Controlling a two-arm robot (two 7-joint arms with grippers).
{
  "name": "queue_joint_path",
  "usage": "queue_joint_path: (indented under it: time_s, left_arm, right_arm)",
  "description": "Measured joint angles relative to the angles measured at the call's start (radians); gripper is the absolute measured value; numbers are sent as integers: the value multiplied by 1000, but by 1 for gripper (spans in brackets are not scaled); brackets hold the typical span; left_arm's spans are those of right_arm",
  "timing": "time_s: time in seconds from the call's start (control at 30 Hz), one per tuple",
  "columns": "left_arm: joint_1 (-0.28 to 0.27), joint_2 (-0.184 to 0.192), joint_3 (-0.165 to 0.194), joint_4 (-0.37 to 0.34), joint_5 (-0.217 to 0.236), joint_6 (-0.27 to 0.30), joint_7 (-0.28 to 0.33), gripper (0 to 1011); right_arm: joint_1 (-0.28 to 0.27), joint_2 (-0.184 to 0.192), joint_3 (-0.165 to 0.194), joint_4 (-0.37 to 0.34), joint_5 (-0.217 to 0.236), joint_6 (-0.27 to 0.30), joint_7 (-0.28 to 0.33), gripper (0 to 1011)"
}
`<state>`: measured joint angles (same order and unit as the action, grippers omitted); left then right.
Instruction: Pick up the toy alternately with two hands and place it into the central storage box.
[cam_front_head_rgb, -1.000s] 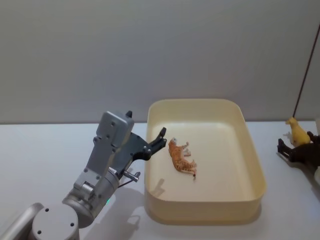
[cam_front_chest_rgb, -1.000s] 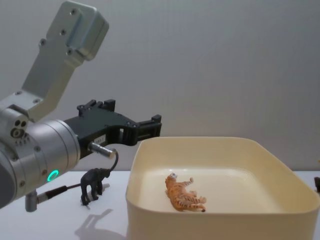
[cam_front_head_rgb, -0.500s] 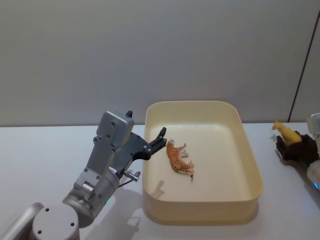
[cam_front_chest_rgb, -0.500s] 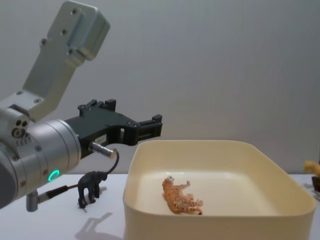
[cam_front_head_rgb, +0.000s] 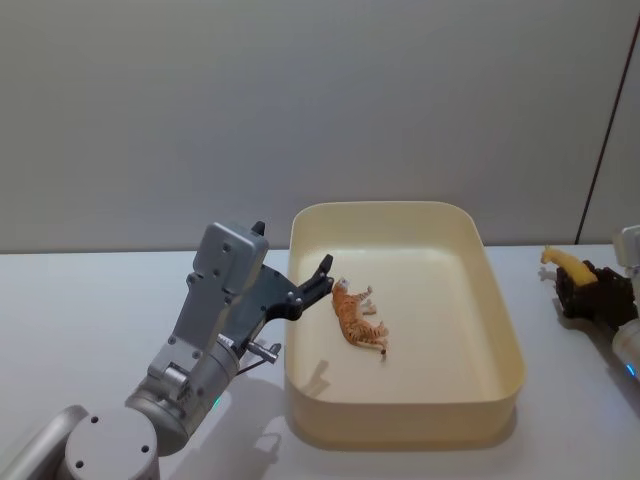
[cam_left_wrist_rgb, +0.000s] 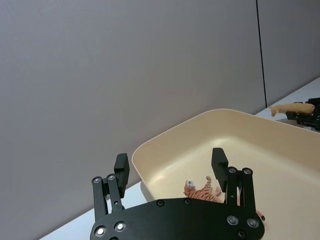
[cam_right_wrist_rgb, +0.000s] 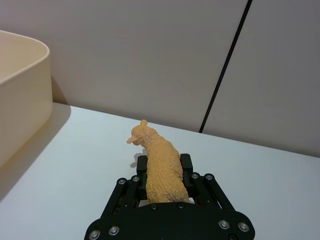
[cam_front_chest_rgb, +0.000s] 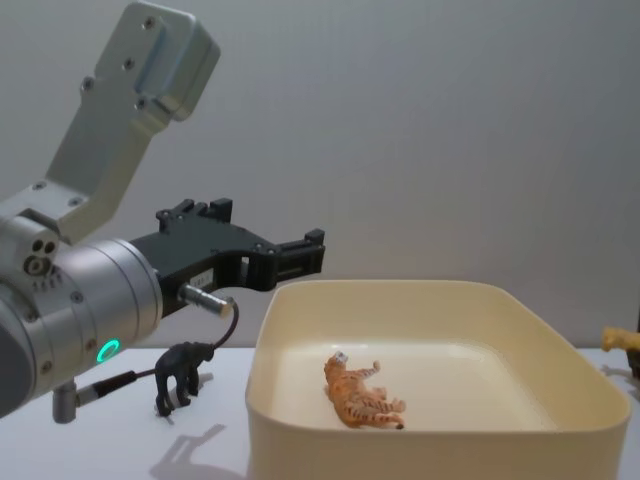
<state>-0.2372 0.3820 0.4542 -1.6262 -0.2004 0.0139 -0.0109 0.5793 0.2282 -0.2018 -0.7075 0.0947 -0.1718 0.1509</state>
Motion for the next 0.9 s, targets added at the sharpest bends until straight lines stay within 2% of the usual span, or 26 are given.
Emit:
queue_joint_path:
  time_s: [0.27,0.47,0.67,0.9]
  left_arm:
    - [0,0,0,0,0,0,0,1001]
    - [0,0,0,0,0,0,0,1001]
    - [0,0,0,0,0,0,0,1001]
    - [0,0,0,0,0,0,0,1001]
  right_arm:
    - [-7,0,5,-19,14,-41,12,358]
    - [-10,-2,8,-57,38,-75,20,358]
    - [-22,2,23,-157,88,-89,22,358]
    - [-32,6,37,-265,143,-73,15,358]
